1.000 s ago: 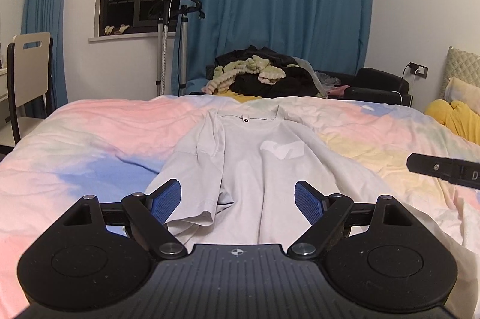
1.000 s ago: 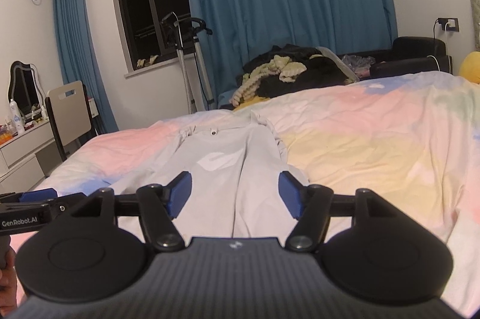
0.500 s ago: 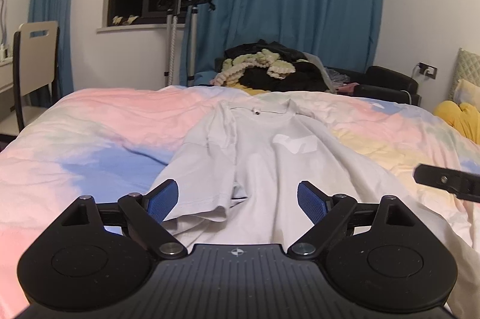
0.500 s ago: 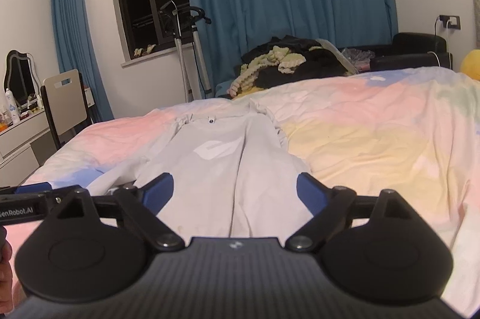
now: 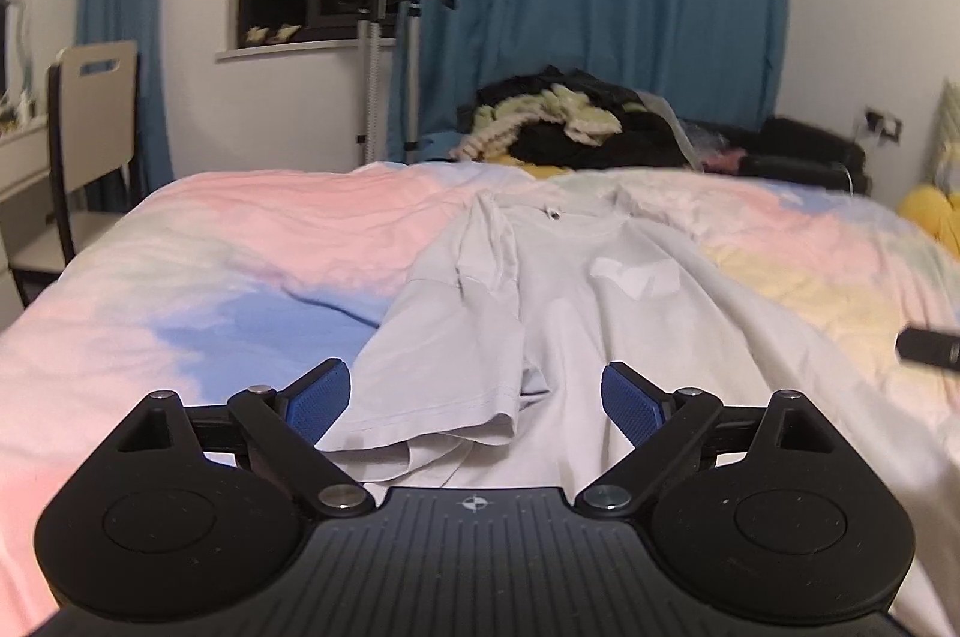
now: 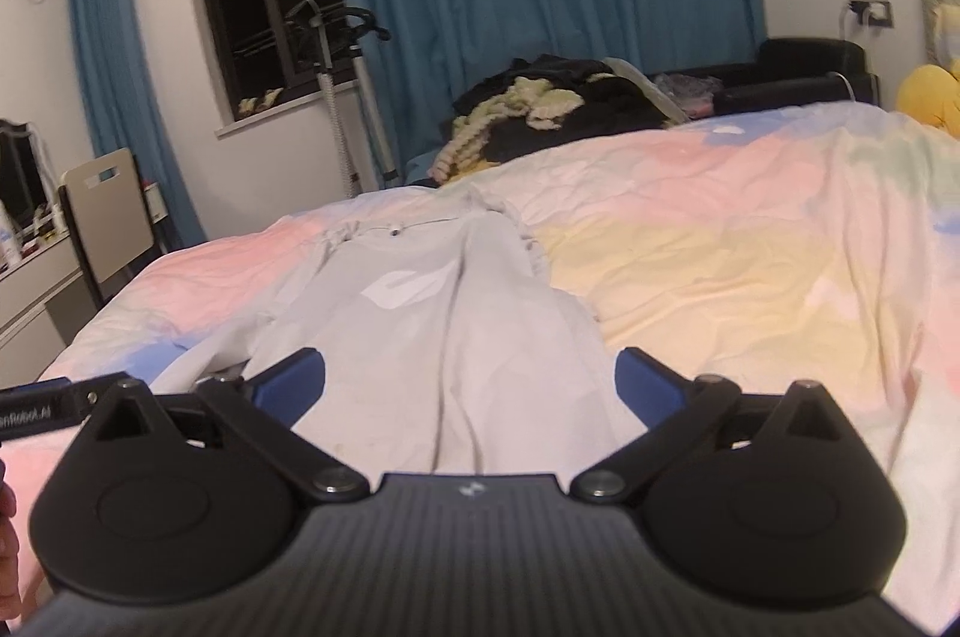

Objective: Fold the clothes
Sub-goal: 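Withdraw both grippers from the spread-out T-shirt, then grasp the grey T-shirt hem with the left gripper and lift it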

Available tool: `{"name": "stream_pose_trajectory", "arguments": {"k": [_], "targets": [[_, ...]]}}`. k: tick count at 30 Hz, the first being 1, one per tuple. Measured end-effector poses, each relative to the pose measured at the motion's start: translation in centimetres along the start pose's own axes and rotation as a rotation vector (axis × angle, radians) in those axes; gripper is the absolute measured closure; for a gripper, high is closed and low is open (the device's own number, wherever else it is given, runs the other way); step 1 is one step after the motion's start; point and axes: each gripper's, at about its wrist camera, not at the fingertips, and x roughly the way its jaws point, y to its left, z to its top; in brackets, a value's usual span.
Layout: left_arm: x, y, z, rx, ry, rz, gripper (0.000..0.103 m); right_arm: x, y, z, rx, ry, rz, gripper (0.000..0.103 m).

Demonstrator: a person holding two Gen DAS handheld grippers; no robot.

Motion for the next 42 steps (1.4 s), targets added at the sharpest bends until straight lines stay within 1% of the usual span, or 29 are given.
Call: {"name": "stream_pose_trajectory", "arguments": {"k": [2,4,5,7,9,11,13,14,15,16,17,19,24,25,28,30,34,37,40,42], "targets": [[0.5,-0.4,0.1,0.051,0.016,-0.003,0.010,0.1,-0.6,0.0,0.041,0.000,-0.014,0.000],[1.0,-0.7,0.0,0.091,0.035,-0.028,0.010,0.2,-1.3,0.0,0.086,0.009,-0.023,0.000],[1.3,-0.9,-0.1,0.118,0.044,-0.029,0.010,0.3,-1.6,-0.1,0.106,0.017,-0.026,0.000],[2.2,-1.4,-0.3,0.176,0.060,-0.015,0.010,0.5,-2.2,-0.2,0.144,0.034,-0.028,0.000],[3.3,-1.5,-0.6,0.211,0.078,0.010,0.011,0.8,-2.5,-0.4,0.167,0.049,-0.026,0.000],[4.3,-0.9,-0.6,0.211,0.103,0.024,0.016,1.2,-2.5,-0.6,0.180,0.061,-0.026,0.000],[5.0,0.2,-0.3,0.163,0.121,0.014,0.039,1.6,-2.6,-0.8,0.193,0.075,-0.022,0.000],[5.3,0.9,-0.1,0.127,0.129,0.007,0.048,1.7,-2.7,-0.8,0.198,0.081,-0.018,0.000],[5.6,1.6,0.2,0.081,0.138,-0.009,0.072,1.9,-2.7,-0.9,0.202,0.087,-0.013,0.000],[5.7,2.4,0.6,0.024,0.142,-0.031,0.092,2.0,-2.7,-0.9,0.204,0.090,-0.011,0.000],[5.6,3.2,1.1,-0.028,0.129,-0.048,0.096,2.2,-2.6,-1.0,0.206,0.093,-0.009,0.000],[5.4,4.7,2.4,-0.108,0.089,-0.068,0.098,2.4,-2.6,-1.0,0.209,0.099,-0.004,0.000],[5.5,8.7,6.8,-0.239,-0.001,-0.057,0.098,3.2,-2.6,-1.4,0.210,0.122,0.004,0.000],[5.8,9.7,8.0,-0.269,-0.011,-0.047,0.098,3.4,-2.5,-1.4,0.208,0.127,0.006,0.000],[7.2,13.1,11.2,-0.417,-0.028,0.008,0.099,4.0,-2.6,-1.2,0.204,0.125,-0.004,0.000],[8.5,15.1,13.1,-0.466,-0.040,0.063,0.099,4.4,-2.7,-1.2,0.201,0.123,-0.015,0.000],[11.9,19.2,15.5,-0.507,-0.036,0.180,0.099,5.6,-2.8,-1.3,0.195,0.134,-0.029,0.000],[15.0,21.5,16.3,-0.480,-0.014,0.248,0.099,6.3,-2.6,-1.4,0.180,0.136,-0.032,0.000],[18.3,23.0,15.2,-0.453,0.043,0.290,0.099,7.3,-2.4,-1.5,0.131,0.126,-0.043,0.000],[20.4,23.4,13.8,-0.431,0.080,0.290,0.099,7.9,-1.9,-1.6,0.087,0.114,-0.048,0.000]]}}
